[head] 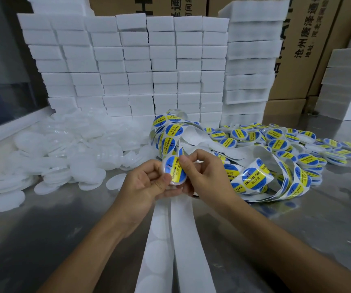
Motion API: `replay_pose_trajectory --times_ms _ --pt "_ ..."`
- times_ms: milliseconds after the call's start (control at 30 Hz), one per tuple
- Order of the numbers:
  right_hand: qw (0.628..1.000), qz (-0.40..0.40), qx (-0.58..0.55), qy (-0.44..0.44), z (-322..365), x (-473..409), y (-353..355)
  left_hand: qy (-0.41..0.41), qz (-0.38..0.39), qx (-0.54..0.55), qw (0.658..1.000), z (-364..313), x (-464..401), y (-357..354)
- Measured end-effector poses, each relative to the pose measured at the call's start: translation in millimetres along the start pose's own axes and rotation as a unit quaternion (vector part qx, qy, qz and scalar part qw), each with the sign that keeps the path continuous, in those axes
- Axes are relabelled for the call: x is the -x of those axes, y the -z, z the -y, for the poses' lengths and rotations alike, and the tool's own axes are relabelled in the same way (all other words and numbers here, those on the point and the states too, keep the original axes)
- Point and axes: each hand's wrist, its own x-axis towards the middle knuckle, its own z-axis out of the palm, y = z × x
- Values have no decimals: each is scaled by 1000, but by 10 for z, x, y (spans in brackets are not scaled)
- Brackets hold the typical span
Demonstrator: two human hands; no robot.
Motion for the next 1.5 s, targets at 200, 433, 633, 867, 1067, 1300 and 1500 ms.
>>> replay_pose_trajectory --times_ms 200,433,633,867,1067,1300,1500 --pt "985 116 124 41 -71 64 -31 -7 -69 -65 996 15 -18 53" --pt "992 55 89 72 -25 82 -115 -64 -156 -89 982 30 -70 55" --pt "996 16 67 60 2 71 -76 -24 -116 -4 993 51 -41 30" --pt "985 57 150 62 -53 49 -6 -3 -155 -33 987 96 -43 101" --pt "998 30 48 22 -42 27 7 10 -105 -19 994 124 -13 26" --pt "960 54 237 139 -111 28 34 5 -168 23 985 142 -45 62" --pt "935 63 296 186 -41 25 112 -13 -163 7 987 119 -40 47"
